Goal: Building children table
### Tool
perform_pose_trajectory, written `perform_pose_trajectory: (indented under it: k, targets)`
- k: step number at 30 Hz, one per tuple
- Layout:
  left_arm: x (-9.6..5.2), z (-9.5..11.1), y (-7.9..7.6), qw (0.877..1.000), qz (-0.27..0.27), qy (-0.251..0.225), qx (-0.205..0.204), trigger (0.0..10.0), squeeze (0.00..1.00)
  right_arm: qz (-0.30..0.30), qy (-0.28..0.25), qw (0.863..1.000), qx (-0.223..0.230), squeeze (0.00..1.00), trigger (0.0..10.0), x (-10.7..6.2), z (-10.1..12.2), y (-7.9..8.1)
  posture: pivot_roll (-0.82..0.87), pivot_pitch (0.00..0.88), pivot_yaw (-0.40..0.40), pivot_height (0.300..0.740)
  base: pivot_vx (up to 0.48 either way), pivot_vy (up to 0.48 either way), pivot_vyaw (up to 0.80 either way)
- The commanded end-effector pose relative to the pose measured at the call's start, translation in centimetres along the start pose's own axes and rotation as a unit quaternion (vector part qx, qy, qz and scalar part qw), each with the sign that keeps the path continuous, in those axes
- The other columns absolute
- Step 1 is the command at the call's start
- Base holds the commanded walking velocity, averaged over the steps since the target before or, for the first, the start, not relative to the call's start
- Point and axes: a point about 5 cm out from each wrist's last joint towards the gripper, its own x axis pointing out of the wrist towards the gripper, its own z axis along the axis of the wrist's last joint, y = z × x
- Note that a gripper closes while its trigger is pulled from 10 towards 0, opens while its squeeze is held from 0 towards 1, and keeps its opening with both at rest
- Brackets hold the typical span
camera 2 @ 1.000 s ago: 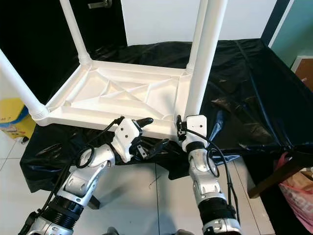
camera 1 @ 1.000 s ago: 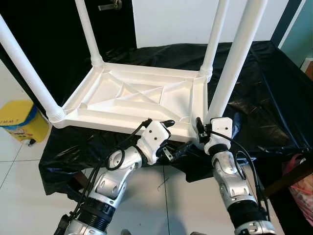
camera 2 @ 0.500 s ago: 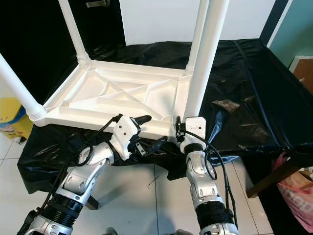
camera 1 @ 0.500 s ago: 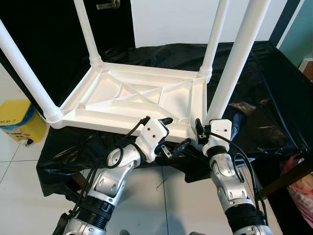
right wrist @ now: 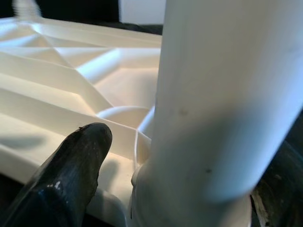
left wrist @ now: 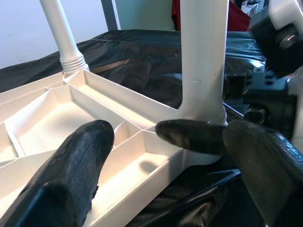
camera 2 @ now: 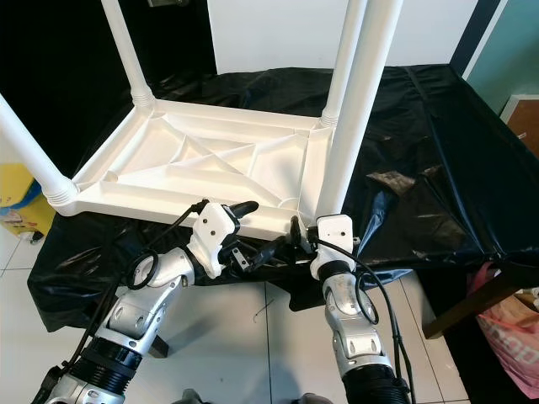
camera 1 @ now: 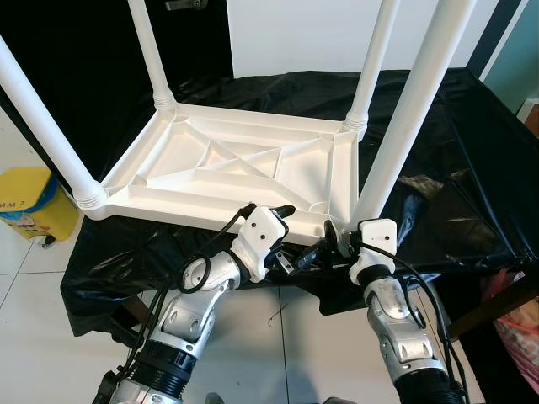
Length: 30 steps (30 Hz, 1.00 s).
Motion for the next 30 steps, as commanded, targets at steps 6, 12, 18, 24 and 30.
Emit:
perform_pose_trajectory:
  k: [6,12,18,24,30]
  targets:
    - [-0.1,-0.3,-0.6,1.000,0.001,0.009,0.004,10.0,0.00,0.115,-0.015,0.993,-0.017,0.00,10.0,-0.4,0.7,-1.9,-0.04,0.038,-0.031,0.740,0.000,0.000,0.00]
    - [-0.2,-0.7,-1.2,1.000,-0.018,0.022,0.010,10.0,0.00,0.151,-0.007,0.988,-0.019,0.00,10.0,0.3,0.8,-2.5,-0.04,0.036,-0.030,0.740,0.000,0.000,0.00]
    - [-0.2,-0.9,-1.6,0.999,-0.032,0.030,0.008,10.0,0.00,0.184,0.000,0.983,-0.024,0.00,10.0,0.8,0.9,-2.5,-0.03,0.032,-0.024,0.740,0.000,0.000,0.00]
    - [-0.2,-1.0,-1.7,0.998,-0.042,0.036,0.012,10.0,0.00,0.214,0.009,0.976,-0.038,0.00,10.0,1.7,0.8,-2.4,-0.03,0.028,-0.016,0.740,0.000,0.000,0.00]
    - [-0.4,-1.0,-1.5,0.998,-0.042,0.042,0.020,10.0,0.00,0.230,0.017,0.972,-0.045,0.00,0.0,2.1,0.3,-2.4,-0.01,0.023,-0.015,0.740,0.000,0.000,0.00]
